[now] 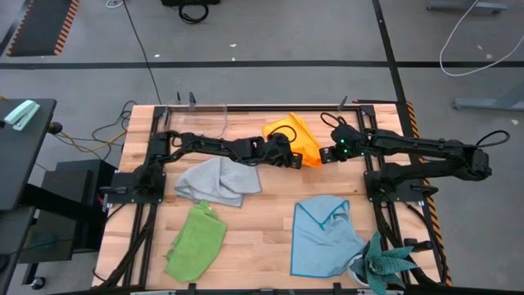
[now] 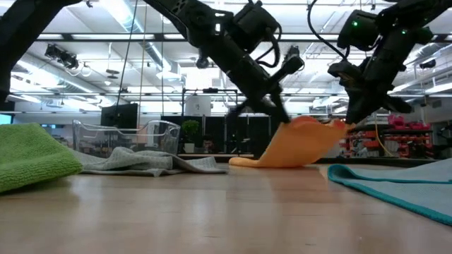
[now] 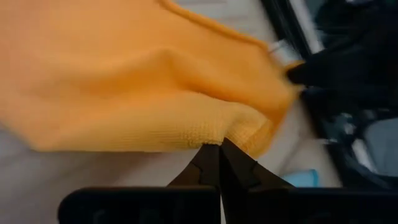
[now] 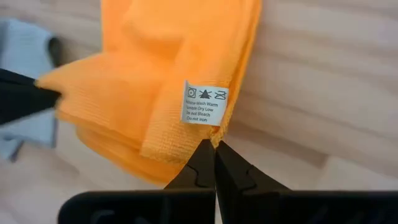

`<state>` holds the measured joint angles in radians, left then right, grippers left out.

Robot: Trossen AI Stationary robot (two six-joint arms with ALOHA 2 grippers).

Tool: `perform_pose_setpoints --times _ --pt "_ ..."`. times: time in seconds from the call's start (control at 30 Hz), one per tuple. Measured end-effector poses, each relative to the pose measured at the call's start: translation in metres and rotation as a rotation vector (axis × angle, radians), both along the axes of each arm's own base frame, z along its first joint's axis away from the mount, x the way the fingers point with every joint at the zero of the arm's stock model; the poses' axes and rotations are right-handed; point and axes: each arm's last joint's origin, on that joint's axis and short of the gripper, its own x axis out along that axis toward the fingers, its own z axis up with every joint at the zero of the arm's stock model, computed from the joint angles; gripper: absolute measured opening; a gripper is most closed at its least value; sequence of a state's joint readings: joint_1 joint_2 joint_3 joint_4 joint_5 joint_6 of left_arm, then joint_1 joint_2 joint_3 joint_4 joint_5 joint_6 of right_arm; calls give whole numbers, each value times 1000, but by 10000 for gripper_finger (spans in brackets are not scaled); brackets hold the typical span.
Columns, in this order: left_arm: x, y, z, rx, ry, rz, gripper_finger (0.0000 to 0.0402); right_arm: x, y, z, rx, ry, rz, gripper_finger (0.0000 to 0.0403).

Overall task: Fold microfiber towels
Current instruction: Fold the orange microfiber cloth

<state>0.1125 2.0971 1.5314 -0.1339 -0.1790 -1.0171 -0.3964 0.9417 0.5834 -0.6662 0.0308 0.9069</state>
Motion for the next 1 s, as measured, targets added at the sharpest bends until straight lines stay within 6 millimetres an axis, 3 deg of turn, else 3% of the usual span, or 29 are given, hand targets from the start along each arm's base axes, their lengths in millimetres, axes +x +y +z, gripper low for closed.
perform_pose_setpoints --times 0.23,0.43,0.8,1.0 --pt "-7 9 3 43 63 15 1 -1 -15 22 -81 13 -18 0" --pt "-11 25 4 55 75 38 1 4 -33 16 -87 72 -27 0" --pt "-19 48 9 57 91 94 1 40 -65 7 -115 -2 -44 0" --pt "-32 58 13 101 194 146 1 66 -86 25 -191 10 -20 0"
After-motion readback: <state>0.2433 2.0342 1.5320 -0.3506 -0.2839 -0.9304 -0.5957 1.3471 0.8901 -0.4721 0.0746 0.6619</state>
